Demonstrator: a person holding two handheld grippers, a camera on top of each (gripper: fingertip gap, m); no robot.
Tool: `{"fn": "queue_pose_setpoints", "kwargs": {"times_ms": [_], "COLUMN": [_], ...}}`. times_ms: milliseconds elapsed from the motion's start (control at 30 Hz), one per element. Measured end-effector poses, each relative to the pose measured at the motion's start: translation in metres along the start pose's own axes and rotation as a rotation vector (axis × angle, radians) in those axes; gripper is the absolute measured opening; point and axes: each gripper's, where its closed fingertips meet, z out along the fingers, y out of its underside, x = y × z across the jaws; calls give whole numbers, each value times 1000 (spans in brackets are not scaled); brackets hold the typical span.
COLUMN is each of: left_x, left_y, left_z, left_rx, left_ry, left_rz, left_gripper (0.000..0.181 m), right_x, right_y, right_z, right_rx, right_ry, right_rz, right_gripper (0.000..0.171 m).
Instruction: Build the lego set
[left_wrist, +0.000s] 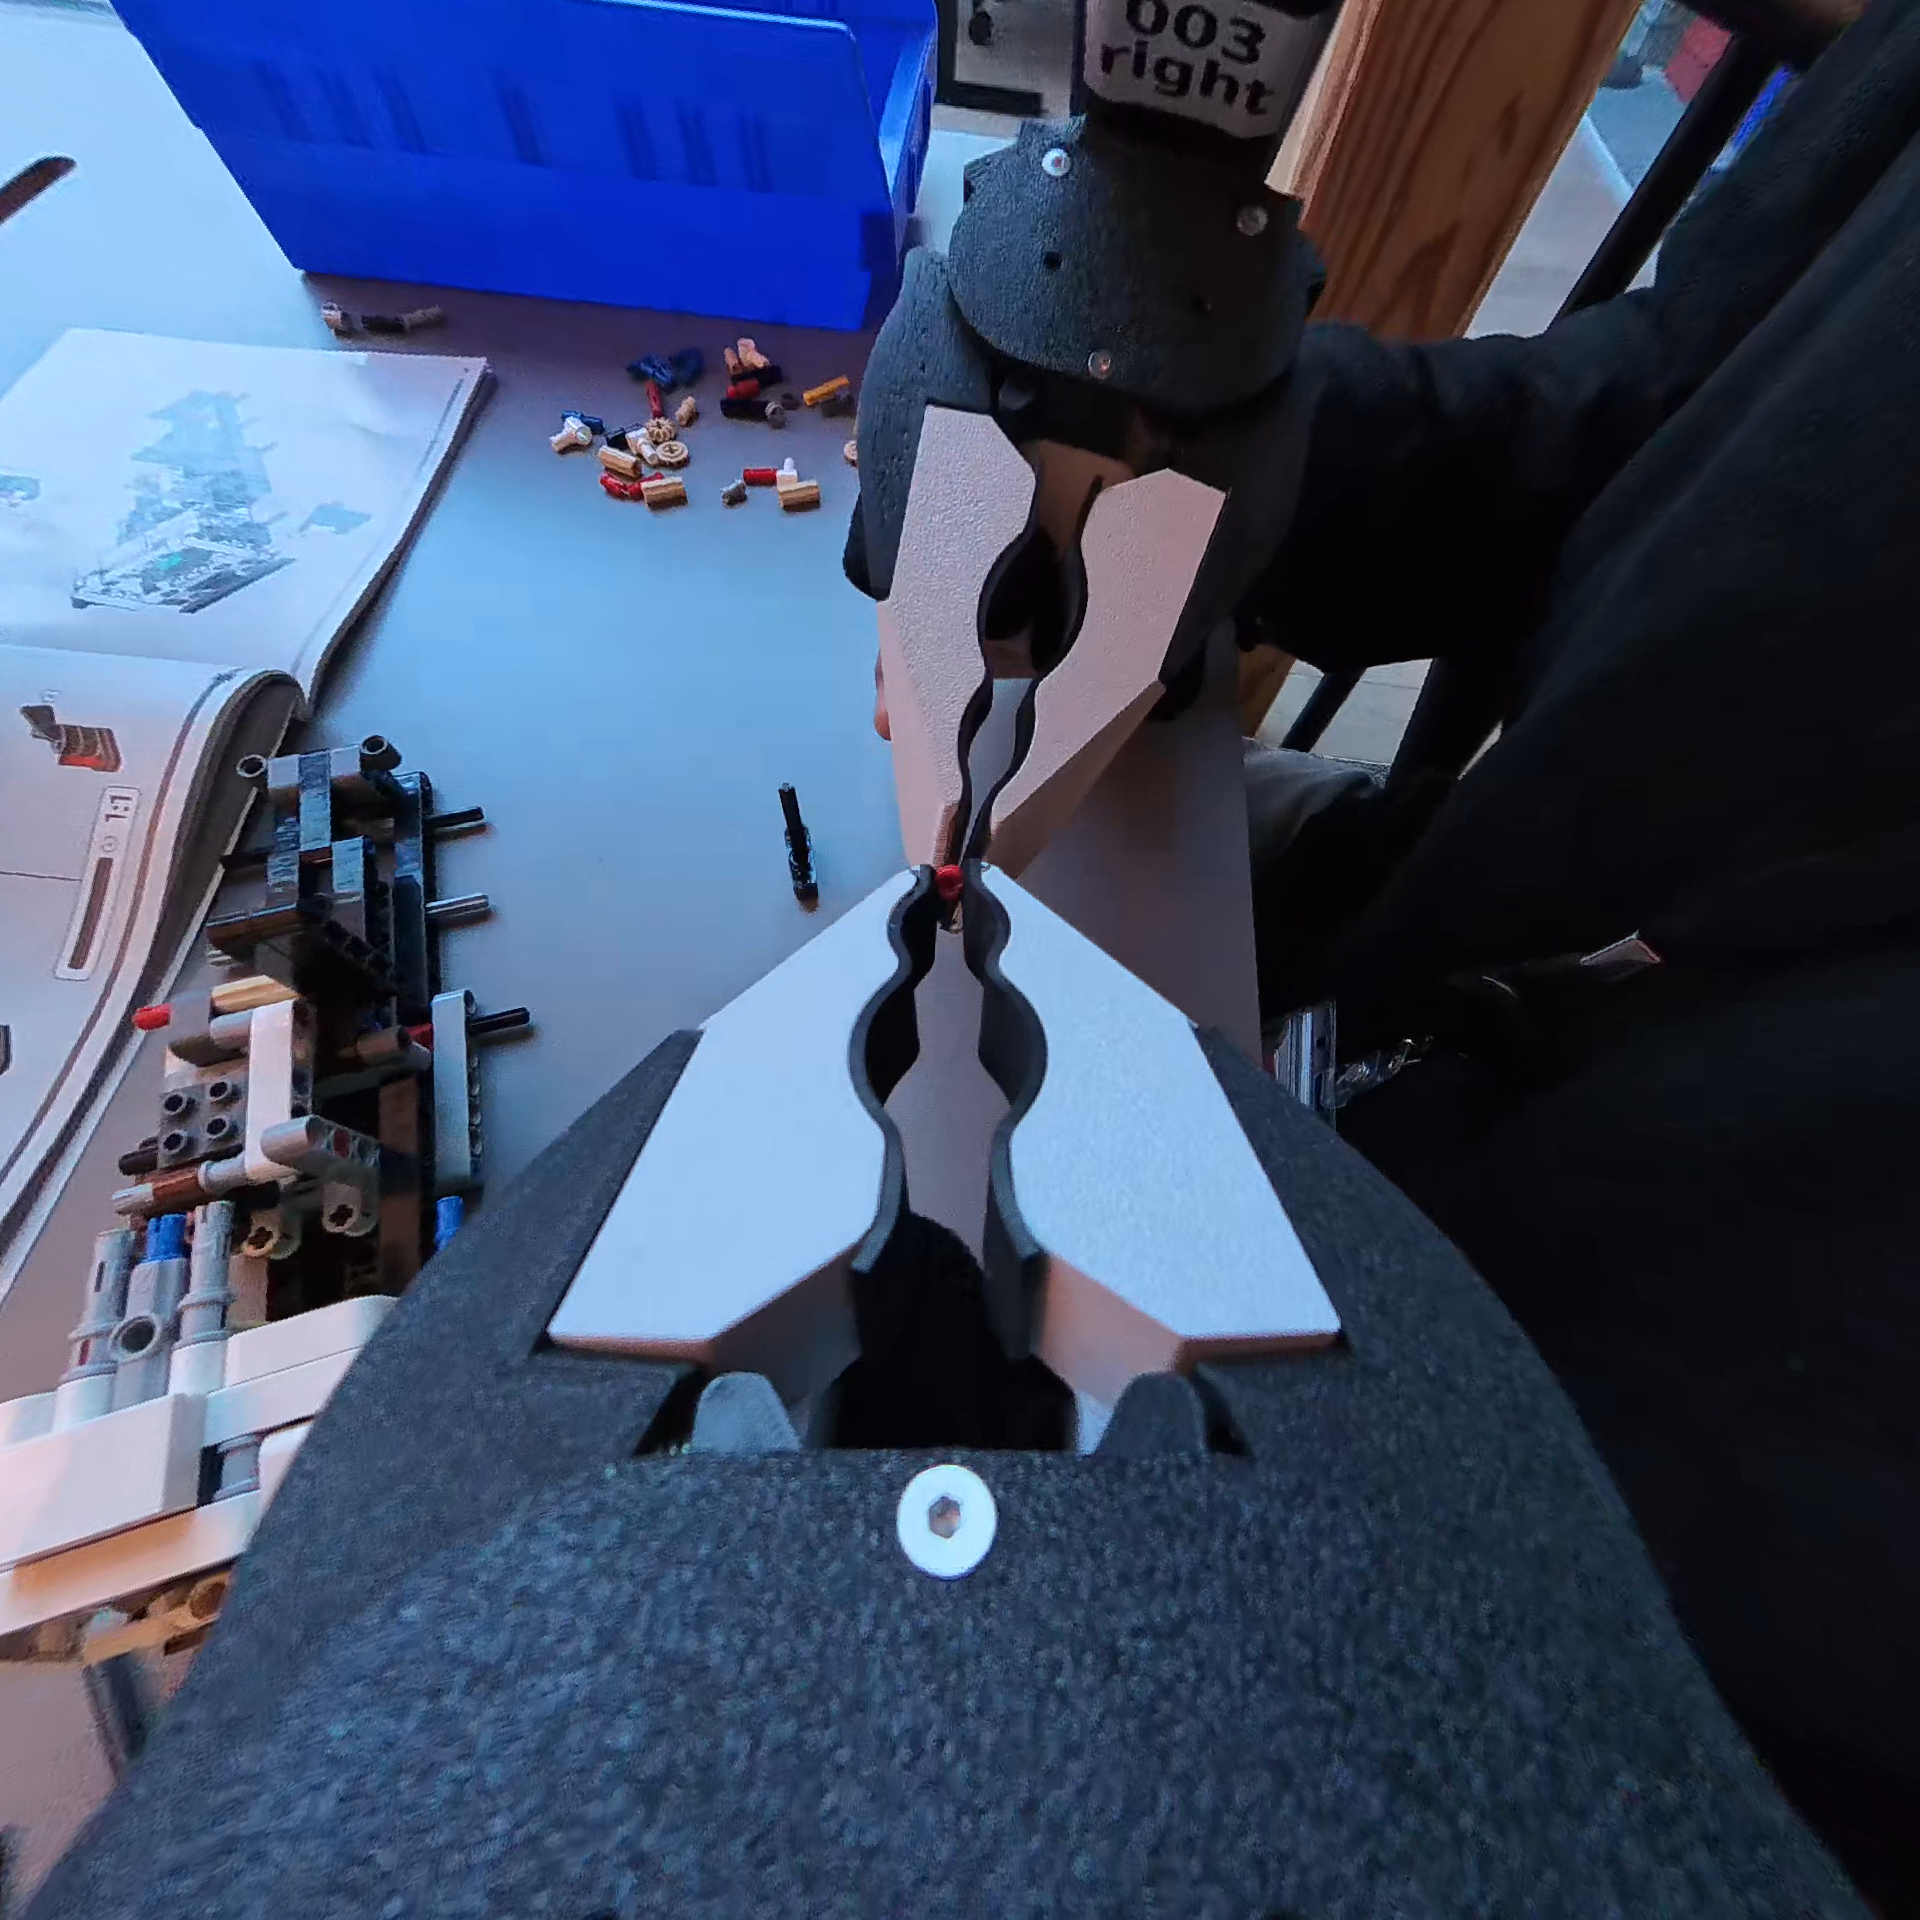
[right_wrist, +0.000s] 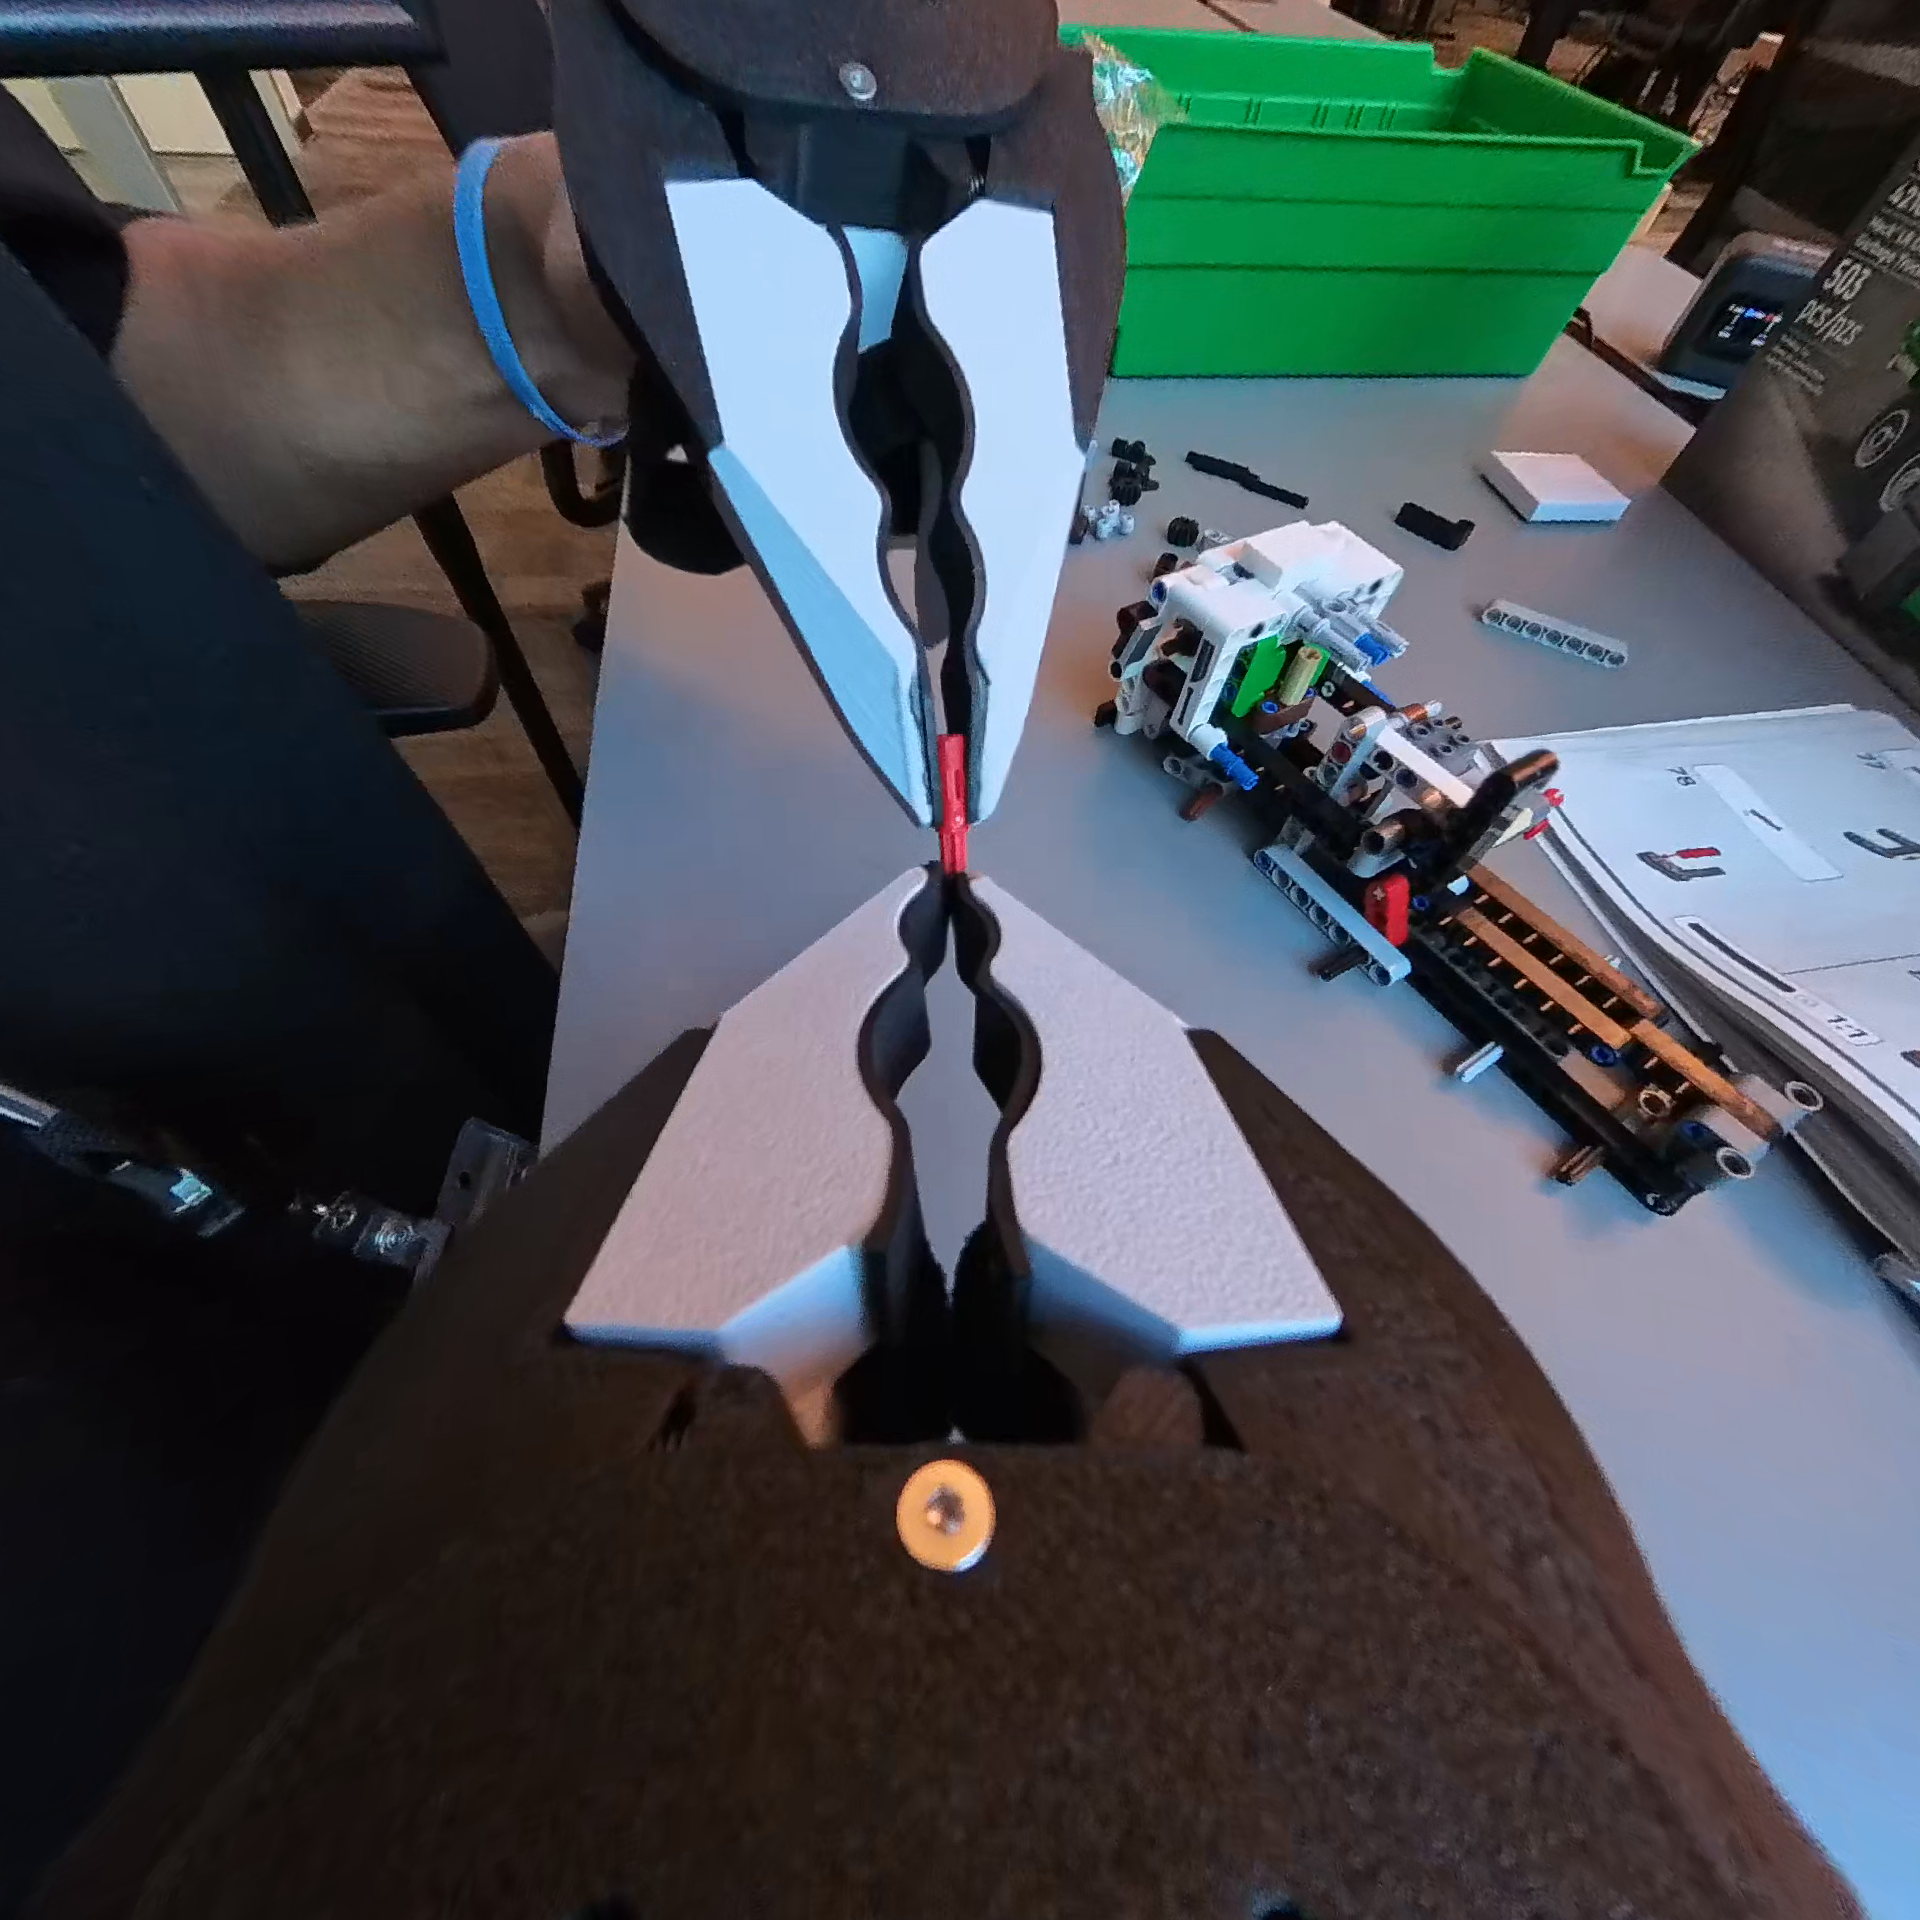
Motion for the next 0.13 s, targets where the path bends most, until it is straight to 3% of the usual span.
{"fn": "queue_pose_setpoints", "kwargs": {"times_ms": [33, 133], "left_x": [1, 1], "left_y": [0, 1], "left_z": [0, 1], "left_rx": [6, 7], "left_ry": [0, 8], "left_rz": [1, -2], "left_gripper": [4, 4], "right_x": [-1, -1], "right_y": [-1, 0], "right_z": [0, -1], "right_rx": [7, 15], "right_ry": [-3, -7], "right_rz": [2, 13], "right_gripper": [0, 0]}}
